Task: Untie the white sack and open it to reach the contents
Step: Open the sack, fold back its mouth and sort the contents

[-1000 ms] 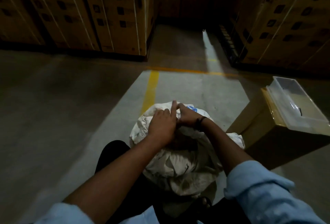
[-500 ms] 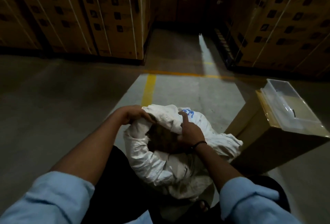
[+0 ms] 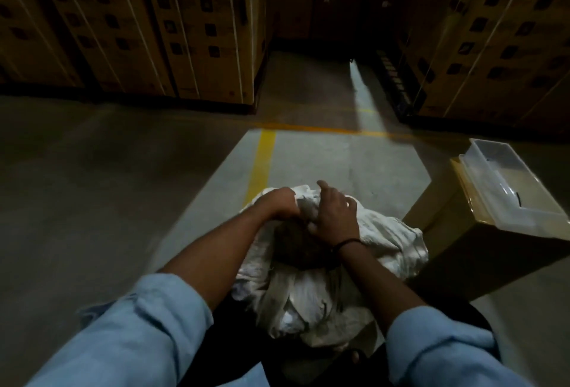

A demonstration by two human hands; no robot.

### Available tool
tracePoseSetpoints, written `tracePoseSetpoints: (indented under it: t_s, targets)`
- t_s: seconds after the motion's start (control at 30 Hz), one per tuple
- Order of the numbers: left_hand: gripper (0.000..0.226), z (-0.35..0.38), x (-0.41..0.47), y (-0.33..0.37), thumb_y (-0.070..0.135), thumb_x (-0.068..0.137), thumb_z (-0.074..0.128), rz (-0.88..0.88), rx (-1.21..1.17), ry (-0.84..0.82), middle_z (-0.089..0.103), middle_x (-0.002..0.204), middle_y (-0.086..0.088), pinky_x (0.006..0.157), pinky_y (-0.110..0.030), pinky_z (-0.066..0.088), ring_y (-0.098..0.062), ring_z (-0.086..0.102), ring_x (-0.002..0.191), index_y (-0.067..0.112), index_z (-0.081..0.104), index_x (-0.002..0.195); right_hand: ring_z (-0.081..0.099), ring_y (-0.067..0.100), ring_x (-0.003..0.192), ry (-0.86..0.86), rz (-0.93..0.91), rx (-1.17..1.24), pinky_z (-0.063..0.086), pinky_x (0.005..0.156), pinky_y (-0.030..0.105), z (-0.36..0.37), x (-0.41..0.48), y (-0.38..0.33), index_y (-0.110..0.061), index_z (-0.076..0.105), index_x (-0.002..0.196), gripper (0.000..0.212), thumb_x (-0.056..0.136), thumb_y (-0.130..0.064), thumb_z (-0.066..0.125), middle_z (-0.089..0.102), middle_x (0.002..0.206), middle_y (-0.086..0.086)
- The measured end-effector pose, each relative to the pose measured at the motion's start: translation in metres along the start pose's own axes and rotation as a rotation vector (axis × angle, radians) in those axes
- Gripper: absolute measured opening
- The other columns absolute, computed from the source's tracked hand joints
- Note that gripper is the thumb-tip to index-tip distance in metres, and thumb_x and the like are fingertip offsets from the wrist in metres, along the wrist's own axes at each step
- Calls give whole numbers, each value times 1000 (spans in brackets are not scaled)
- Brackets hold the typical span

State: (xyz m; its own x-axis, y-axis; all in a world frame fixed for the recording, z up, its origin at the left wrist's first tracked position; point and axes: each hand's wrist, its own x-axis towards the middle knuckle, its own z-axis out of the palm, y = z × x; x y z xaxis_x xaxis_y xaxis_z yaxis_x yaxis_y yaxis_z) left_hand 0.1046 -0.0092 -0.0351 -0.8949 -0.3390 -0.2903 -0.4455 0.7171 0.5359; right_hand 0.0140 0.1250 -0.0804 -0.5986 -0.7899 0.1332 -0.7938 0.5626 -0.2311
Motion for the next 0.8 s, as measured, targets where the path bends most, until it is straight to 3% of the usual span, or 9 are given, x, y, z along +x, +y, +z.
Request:
tracePoseSetpoints:
  t_s: [0.1,0.23,0.33,0.4,0.47,0.53,0.6,0.67,0.8]
  targets:
    - [56,-21,8,-19,23,62,91,-255,-223,-210,71,110,-2,72,-25,49,-19,62,91,6,73,113,57,28,114,-50,27,-2,31,108,43,15,-17,3,-14,12,154,91,80,-30,64,62,122,12]
    - [74,-34,21,-31,39,52,94,-333,36,-315,73,111,-7,76,-34,52,-26,69,98,8,72,114,65,37,92,-200,97,111,50,77,38,14,-7,6,-20,24,145,84,74,-21,69,67,103,17]
    - [76,-17,25,-16,41,64,83,-37,702,168,60,117,-8,90,-39,44,-32,61,106,15,54,129,63,36,98,-323,86,292,47,80,33,7,17,17,-11,41,131,63,76,-24,69,65,105,20]
    - [65,12,23,-9,31,76,70,361,839,436,64,108,-13,99,-46,42,-37,60,100,9,53,135,59,30,103,-400,51,423,44,88,26,-7,29,21,-2,55,121,55,78,-33,68,63,112,20]
    - [63,45,24,-6,29,87,47,514,818,482,66,102,-15,104,-49,42,-37,60,99,2,46,143,56,21,96,-459,55,375,40,75,13,-21,34,27,0,64,113,45,77,-27,70,64,108,14]
    - [64,60,25,-1,30,94,34,379,769,316,64,114,-16,103,-47,38,-36,57,106,2,31,151,56,23,101,-449,74,345,43,84,21,-19,36,34,-4,62,117,44,77,-19,76,63,115,11]
    - [61,62,31,5,32,99,40,181,680,180,61,127,-16,97,-44,41,-35,58,114,8,26,153,53,30,117,-459,143,432,41,98,33,-8,32,38,-7,50,131,57,80,-15,75,57,130,15]
    - [60,58,42,1,35,95,54,25,475,151,58,136,-11,100,-40,44,-30,58,122,16,37,149,52,36,118,-263,143,184,40,98,42,7,22,38,-12,38,142,72,79,-24,71,54,131,17]
    - [65,23,54,3,22,81,74,37,-14,-85,56,139,-2,96,-23,39,-16,55,120,16,50,141,64,32,82,31,42,-186,52,76,40,23,-10,42,-2,49,136,83,59,-17,79,67,99,14]
